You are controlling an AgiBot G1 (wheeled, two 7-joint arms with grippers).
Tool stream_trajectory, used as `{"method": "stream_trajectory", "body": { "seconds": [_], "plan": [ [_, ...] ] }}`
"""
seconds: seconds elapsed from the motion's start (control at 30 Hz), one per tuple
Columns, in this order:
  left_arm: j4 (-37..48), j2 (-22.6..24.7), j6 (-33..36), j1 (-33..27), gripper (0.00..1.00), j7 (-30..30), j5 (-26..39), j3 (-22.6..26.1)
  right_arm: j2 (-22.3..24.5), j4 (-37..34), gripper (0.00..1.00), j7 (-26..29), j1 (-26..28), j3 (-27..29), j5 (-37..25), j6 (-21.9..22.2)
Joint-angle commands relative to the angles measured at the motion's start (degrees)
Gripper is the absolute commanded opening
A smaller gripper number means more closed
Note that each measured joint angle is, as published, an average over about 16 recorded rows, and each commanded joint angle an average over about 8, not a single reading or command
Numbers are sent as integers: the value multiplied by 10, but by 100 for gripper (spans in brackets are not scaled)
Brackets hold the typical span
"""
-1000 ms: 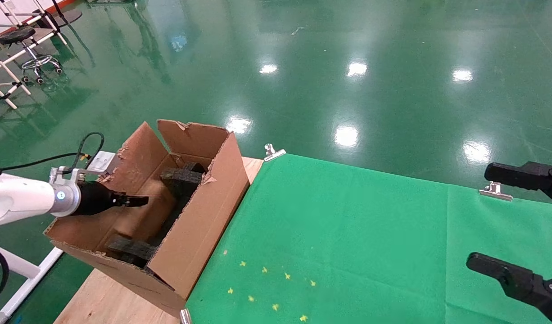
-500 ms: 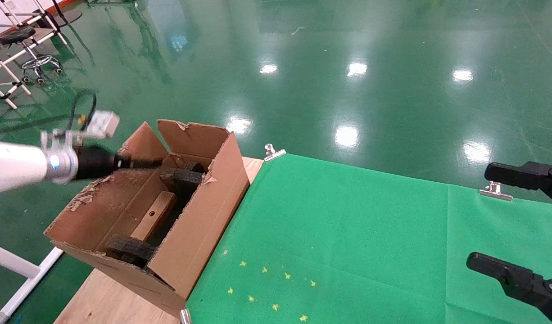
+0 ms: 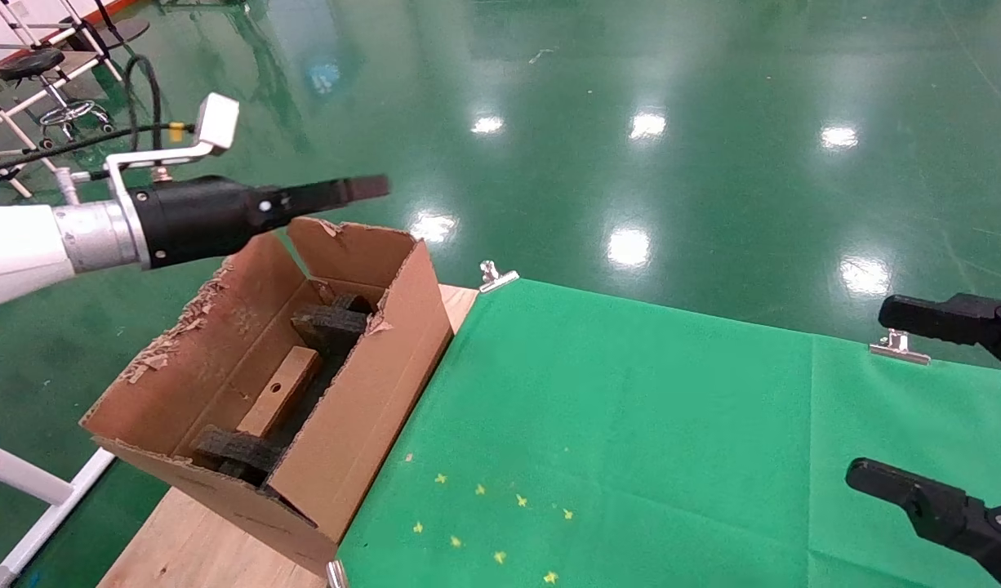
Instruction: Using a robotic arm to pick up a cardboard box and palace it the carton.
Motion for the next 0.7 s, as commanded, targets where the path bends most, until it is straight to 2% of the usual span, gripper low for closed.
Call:
{"method": "stream_trajectory", "body": {
  "seconds": [0.03, 0.33, 0.7],
  "plan": [
    [-1, 2, 34, 5, 100, -10, -24, -13, 0, 0, 100, 0, 0, 0, 0, 0],
    [-18, 1, 39, 17, 100, -5, -36, -18, 0, 0, 100, 0, 0, 0, 0, 0],
    [-128, -9, 53, 76, 100, 28, -86, -36, 0, 0, 100, 0, 0, 0, 0, 0]
  ]
}}
